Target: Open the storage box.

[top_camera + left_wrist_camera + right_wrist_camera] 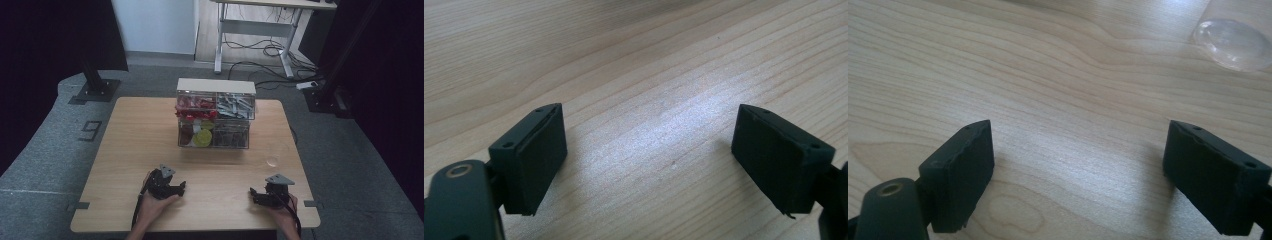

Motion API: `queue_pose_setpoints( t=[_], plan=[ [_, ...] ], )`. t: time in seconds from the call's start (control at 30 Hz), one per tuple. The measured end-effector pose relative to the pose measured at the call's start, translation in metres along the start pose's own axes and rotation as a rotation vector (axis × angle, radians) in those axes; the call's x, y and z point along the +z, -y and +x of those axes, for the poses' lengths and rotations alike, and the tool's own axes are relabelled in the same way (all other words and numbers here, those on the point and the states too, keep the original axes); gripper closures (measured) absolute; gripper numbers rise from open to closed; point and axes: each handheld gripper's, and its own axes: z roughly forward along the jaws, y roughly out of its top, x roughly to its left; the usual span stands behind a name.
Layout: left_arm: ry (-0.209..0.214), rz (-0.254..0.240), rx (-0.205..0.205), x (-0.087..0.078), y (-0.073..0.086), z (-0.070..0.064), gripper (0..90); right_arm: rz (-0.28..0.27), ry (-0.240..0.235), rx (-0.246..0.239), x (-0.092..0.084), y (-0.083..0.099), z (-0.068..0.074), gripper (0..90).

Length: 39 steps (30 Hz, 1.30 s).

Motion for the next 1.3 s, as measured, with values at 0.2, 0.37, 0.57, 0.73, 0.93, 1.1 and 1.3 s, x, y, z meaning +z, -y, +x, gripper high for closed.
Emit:
queue_pose_setpoints(
  t=[0.2,0.37,0.57,0.73,0.93,1.1,1.3],
  plan=[
    [-0.015,-0.008,-0.019,-0.002,0.001,0.0,20.4,-0.001,0.001,-0.001,0.0,0.0,0.0,13.9],
    [-0.021,-0.029,-0.049,-0.005,0.004,0.0,28.7,-0.002,0.006,0.003,0.0,0.0,0.0,14.1],
    [-0.04,-0.043,-0.049,-0.01,0.009,-0.003,40.8,-0.002,0.006,0.005,0.0,0.0,0.0,14.4],
    [-0.017,-0.055,-0.047,-0.02,0.009,0.0,54.1,-0.003,0.007,0.009,0.0,0.0,0.0,15.1],
    [-0.055,-0.12,-0.048,-0.035,0.006,0.004,68.0,-0.004,0.011,0.012,0.0,0.0,0.0,15.6],
    [-0.079,-0.165,-0.017,-0.05,0.001,0.002,77.8,-0.005,0.011,0.011,0.0,0.0,-0.001,15.8],
    [-0.013,-0.192,-0.052,-0.058,-0.004,0.007,84.6,-0.007,0.016,0.016,-0.001,0.0,-0.001,16.9]
  ],
)
